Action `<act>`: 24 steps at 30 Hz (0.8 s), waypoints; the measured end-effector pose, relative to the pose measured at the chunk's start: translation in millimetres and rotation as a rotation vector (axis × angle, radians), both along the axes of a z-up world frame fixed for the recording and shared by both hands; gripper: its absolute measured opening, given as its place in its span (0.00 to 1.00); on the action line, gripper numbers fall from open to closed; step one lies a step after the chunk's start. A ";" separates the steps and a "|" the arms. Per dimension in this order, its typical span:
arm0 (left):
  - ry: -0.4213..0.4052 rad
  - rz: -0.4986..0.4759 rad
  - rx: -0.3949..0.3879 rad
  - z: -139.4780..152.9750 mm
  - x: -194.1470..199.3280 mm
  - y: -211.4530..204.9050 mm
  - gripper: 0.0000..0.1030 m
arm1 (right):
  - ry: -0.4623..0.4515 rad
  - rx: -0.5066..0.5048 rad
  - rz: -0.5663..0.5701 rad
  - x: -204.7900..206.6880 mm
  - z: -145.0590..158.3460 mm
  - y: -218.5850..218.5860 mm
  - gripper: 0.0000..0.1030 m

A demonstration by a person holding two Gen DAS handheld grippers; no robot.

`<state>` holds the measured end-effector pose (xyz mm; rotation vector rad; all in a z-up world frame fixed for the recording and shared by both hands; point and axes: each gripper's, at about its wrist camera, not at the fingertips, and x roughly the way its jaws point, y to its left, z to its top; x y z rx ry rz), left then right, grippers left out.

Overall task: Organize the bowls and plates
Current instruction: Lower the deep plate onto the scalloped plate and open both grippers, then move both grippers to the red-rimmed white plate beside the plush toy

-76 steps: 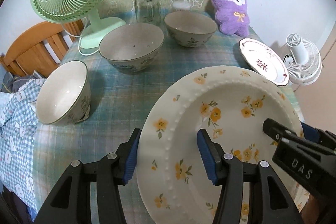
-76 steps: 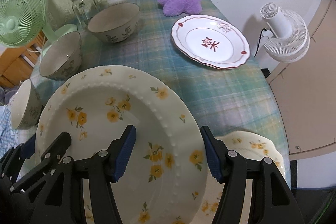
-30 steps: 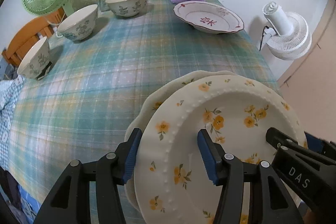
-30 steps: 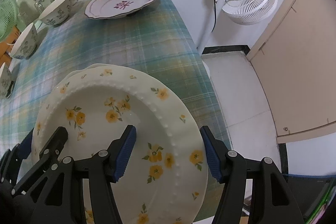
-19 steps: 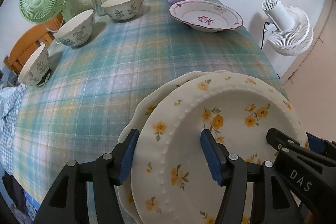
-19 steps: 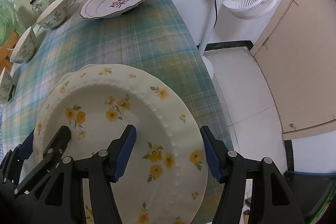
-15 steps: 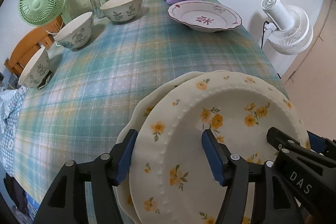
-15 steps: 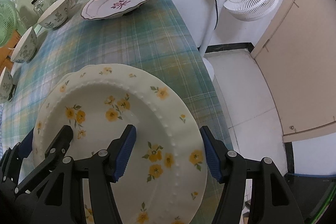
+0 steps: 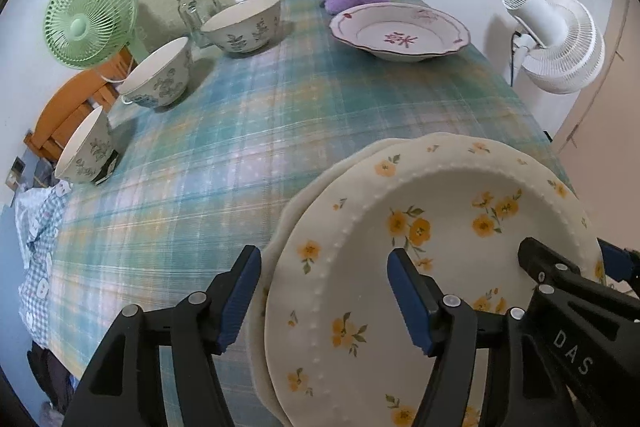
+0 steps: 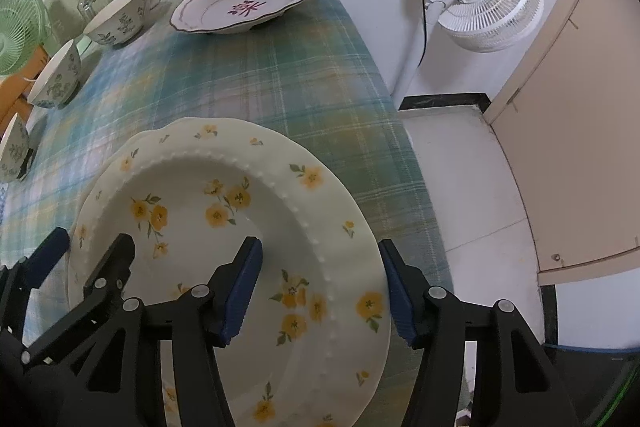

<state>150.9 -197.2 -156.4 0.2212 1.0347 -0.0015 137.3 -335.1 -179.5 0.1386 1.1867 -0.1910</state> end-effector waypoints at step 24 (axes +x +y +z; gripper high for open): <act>-0.069 -0.104 -0.190 94.1 61.5 33.1 0.72 | -0.167 0.029 -0.032 47.1 96.2 19.4 0.68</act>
